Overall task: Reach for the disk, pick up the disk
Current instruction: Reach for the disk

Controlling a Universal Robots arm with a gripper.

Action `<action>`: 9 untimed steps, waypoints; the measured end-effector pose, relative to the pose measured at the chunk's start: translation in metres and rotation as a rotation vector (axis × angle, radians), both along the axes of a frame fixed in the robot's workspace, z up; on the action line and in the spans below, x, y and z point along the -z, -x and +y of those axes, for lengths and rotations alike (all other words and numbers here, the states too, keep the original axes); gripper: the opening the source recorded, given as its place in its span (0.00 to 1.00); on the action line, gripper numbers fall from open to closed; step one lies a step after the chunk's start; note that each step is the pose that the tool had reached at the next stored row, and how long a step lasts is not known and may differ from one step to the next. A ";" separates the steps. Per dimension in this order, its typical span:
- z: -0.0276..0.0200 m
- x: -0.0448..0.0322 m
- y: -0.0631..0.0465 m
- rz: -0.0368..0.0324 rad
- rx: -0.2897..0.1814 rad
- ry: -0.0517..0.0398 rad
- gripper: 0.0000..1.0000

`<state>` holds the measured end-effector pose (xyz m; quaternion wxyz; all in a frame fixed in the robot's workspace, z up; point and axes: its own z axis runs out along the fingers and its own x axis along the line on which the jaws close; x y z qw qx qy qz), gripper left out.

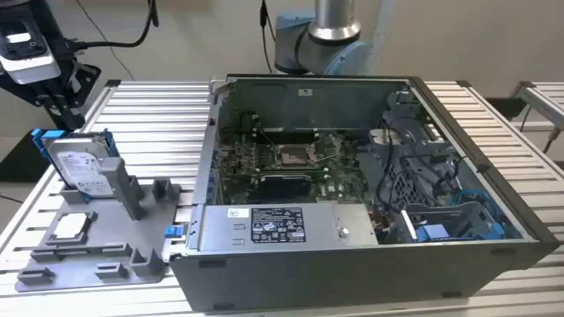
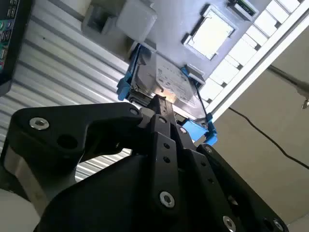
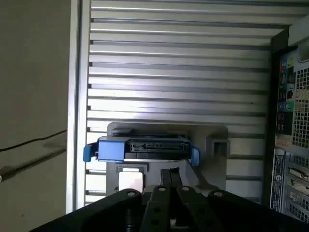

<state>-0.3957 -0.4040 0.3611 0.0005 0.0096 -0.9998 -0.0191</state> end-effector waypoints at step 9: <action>0.0000 0.0000 0.000 -0.0001 0.000 0.0000 0.00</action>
